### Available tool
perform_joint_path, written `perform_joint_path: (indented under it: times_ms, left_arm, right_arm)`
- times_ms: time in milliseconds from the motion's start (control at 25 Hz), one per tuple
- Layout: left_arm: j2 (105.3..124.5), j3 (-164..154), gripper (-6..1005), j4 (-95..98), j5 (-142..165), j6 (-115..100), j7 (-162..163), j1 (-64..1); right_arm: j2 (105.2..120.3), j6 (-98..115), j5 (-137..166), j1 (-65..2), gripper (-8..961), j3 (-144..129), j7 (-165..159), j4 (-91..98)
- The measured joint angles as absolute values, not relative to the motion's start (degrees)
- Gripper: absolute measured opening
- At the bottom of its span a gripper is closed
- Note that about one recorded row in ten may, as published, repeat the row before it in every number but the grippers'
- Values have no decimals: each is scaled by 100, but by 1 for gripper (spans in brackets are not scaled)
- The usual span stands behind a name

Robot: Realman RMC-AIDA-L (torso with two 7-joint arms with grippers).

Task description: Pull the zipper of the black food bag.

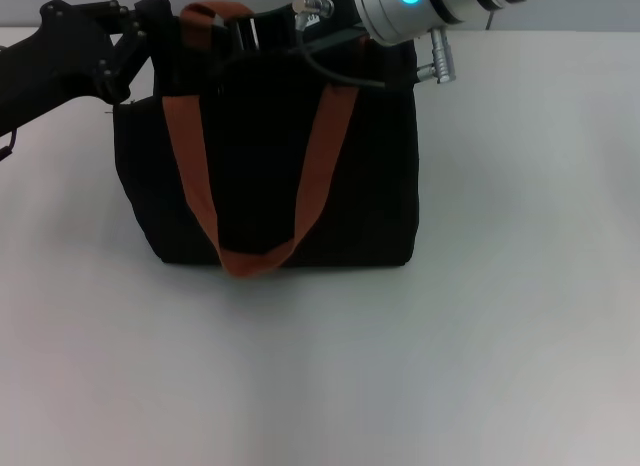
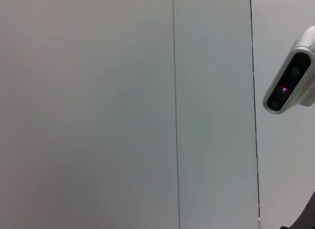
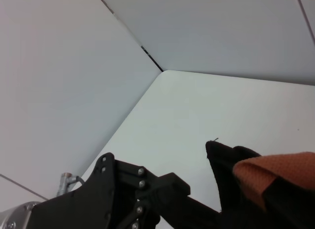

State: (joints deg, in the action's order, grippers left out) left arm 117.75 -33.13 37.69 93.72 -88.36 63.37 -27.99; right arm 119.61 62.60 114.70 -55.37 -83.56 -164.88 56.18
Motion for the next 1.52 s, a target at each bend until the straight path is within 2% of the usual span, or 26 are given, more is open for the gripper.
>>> perform_joint_path:
  times_ms: [960, 1520]
  left_arm:
    - [11783, -3327, 27, 3771, 9375, -8851, 6367, -2828]
    - [11781, -3314, 28, 3761, 9378, -8828, 6372, -2798]
  right_arm:
    - [11953, 6226, 11507, -5574, -2, -8404, -16488, 5563]
    - [11954, 6650, 12304, -5788, -3, -8384, -16919, 5993]
